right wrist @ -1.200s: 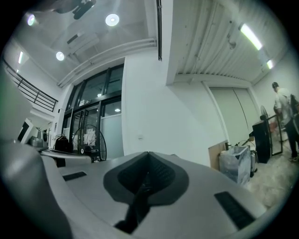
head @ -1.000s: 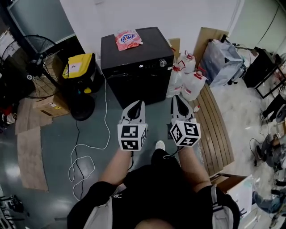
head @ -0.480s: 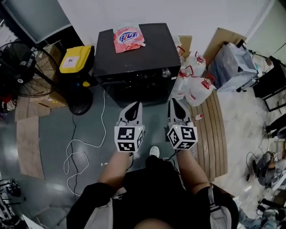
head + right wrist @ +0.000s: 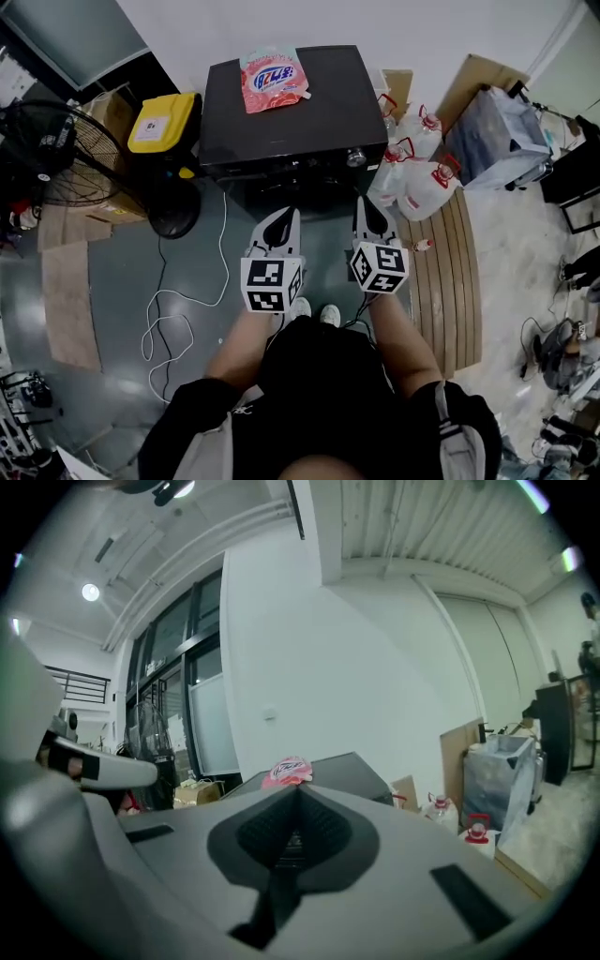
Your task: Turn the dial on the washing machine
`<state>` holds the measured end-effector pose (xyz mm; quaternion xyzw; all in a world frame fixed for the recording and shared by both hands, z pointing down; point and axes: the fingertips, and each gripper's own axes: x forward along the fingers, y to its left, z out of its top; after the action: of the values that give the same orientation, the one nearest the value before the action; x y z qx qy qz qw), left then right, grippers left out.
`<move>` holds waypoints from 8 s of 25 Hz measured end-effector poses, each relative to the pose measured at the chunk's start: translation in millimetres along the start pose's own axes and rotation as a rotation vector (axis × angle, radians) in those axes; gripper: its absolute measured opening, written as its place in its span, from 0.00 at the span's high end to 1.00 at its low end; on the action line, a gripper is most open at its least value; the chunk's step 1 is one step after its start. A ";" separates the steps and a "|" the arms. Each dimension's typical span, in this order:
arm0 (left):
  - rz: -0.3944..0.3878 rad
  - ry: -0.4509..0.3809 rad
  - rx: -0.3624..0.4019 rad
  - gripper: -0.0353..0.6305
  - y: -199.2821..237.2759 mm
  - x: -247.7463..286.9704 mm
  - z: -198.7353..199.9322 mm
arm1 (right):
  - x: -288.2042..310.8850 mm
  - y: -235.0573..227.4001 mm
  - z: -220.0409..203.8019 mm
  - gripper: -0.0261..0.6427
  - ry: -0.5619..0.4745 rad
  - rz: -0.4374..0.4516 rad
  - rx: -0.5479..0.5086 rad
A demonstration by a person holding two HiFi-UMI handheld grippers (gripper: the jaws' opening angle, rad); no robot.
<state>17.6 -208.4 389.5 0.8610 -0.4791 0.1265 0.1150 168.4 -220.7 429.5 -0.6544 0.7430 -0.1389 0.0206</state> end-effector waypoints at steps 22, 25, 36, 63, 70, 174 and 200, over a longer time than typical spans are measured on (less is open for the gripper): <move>0.049 0.106 -0.044 0.93 42.8 39.7 -59.9 | 133.5 -70.7 -107.7 0.60 0.177 -0.064 -0.764; 0.059 0.128 -0.057 0.93 43.5 47.2 -77.3 | 149.6 -84.9 -125.8 0.60 0.205 -0.049 -0.854; 0.097 0.197 -0.081 0.93 50.7 62.3 -122.5 | 191.1 -108.7 -157.8 0.57 0.212 -0.034 -0.866; 0.097 0.220 -0.057 0.93 55.4 70.8 -126.7 | 208.0 -109.2 -164.9 0.57 0.222 -0.004 -1.042; 0.095 0.218 -0.054 0.93 53.4 67.1 -126.1 | 207.1 -110.5 -163.8 0.57 0.239 -0.018 -0.968; 0.133 0.252 -0.038 0.93 77.6 51.7 -138.6 | 204.2 -140.9 -169.7 0.57 -0.074 0.183 1.308; 0.119 0.269 -0.028 0.93 87.4 58.3 -136.6 | 206.4 -140.8 -179.4 0.57 -0.175 0.181 1.790</move>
<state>-42.1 -256.2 544.0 0.8047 -0.5112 0.2408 0.1823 237.0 -405.2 665.9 -0.3409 0.4013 -0.6126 0.5894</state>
